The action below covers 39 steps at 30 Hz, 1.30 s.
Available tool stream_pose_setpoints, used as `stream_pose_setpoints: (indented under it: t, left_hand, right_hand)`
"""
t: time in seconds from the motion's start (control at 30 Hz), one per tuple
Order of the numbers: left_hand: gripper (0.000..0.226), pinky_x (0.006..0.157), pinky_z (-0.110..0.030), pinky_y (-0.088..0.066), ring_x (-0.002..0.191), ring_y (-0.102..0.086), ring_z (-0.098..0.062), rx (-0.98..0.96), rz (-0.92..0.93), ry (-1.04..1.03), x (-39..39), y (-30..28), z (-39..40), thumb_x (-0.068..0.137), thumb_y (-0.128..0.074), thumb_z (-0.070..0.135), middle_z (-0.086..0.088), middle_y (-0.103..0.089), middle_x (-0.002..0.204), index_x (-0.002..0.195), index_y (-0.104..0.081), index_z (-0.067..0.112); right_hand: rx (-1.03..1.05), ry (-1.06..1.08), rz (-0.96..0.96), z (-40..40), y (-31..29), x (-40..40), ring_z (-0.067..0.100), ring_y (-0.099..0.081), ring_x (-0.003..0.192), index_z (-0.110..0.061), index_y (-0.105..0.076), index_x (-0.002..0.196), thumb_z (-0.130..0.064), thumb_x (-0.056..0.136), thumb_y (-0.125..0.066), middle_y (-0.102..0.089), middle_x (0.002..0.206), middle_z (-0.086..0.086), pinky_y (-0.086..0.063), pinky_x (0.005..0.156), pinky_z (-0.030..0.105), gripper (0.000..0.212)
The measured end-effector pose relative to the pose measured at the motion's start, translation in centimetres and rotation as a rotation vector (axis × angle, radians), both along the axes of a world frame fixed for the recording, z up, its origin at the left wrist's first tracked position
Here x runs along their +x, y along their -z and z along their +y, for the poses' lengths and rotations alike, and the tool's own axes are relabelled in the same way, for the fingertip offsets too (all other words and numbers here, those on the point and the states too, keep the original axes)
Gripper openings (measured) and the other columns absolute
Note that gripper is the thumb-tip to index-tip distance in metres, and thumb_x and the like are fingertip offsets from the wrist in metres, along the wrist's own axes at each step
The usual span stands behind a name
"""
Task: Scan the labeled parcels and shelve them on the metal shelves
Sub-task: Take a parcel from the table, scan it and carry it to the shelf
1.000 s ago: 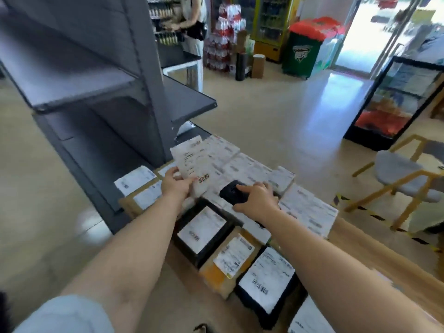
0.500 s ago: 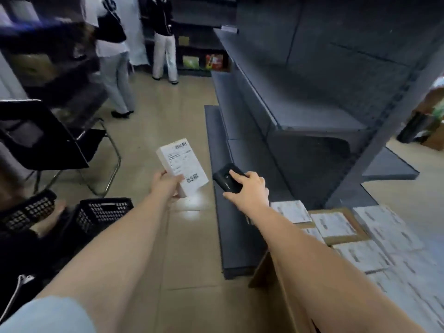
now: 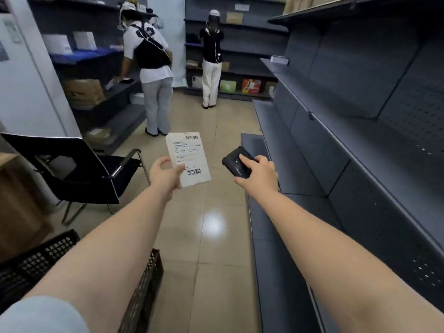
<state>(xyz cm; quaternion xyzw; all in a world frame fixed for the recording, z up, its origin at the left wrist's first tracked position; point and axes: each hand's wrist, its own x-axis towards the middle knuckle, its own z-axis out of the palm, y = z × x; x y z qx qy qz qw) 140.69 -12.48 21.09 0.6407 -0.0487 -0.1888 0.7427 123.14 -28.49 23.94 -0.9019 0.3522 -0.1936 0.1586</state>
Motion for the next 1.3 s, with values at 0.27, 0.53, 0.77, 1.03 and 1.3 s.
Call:
stream_pose_setpoints:
  t: [0.27, 0.53, 0.77, 1.03, 1.3]
  left_hand:
    - [0.047, 0.071, -0.048, -0.060, 0.097, -0.069, -0.031, -0.023, -0.204, -0.117, 17.5, -4.7, -18.3, 0.083, -0.074, 0.004, -0.012, -0.066, 0.103, 0.125, -0.053, 0.010]
    - [0.044, 0.083, -0.045, -0.060, 0.092, -0.070, -0.021, -0.082, -0.235, -0.261, 36.2, -8.3, -32.7, 0.084, -0.078, 0.014, -0.008, -0.068, 0.102, 0.119, -0.053, 0.022]
    - [0.043, 0.082, -0.055, -0.059, 0.097, -0.071, -0.029, -0.106, -0.180, -0.103, 55.1, -7.1, -46.0, 0.083, -0.078, 0.006, -0.002, -0.066, 0.095, 0.118, -0.052, 0.014]
    - [0.042, 0.075, -0.048, -0.062, 0.096, -0.070, -0.025, -0.121, -0.220, 0.068, 74.2, -13.1, -66.0, 0.085, -0.078, 0.014, -0.004, -0.066, 0.106, 0.116, -0.051, 0.020]
    - [0.047, 0.081, -0.045, -0.061, 0.098, -0.067, -0.022, -0.162, -0.204, 0.101, 87.0, -14.4, -88.1, 0.087, -0.076, 0.016, -0.004, -0.062, 0.119, 0.126, -0.050, 0.015]
  right_hand:
    - [-0.015, -0.053, -0.138, -17.3, -4.4, 17.4, 0.026, -0.035, 0.124, -0.045, -0.042, 0.143, -0.046, 0.081, -0.072, -0.043, 0.136, 0.001, -0.036, 0.105, 0.042, 0.069]
    - [0.029, -0.156, -0.265, -31.6, -6.6, 38.0, 0.023, -0.035, 0.122, -0.045, -0.043, 0.142, -0.044, 0.081, -0.073, -0.043, 0.136, -0.001, -0.035, 0.106, 0.043, 0.069]
    - [-0.001, -0.103, -0.312, -45.8, -8.0, 56.7, 0.024, -0.033, 0.126, -0.042, -0.042, 0.144, -0.046, 0.083, -0.072, -0.042, 0.138, -0.001, -0.032, 0.104, 0.039, 0.067]
    - [0.030, 0.066, -0.399, -63.9, -11.3, 74.1, 0.024, -0.033, 0.127, -0.044, -0.046, 0.141, -0.044, 0.080, -0.076, -0.041, 0.141, -0.002, -0.039, 0.103, 0.045, 0.068]
    - [0.072, 0.100, -0.507, -81.8, -11.5, 86.9, 0.021, -0.031, 0.130, -0.043, -0.047, 0.141, -0.042, 0.080, -0.077, -0.040, 0.143, -0.004, -0.037, 0.101, 0.041, 0.068]
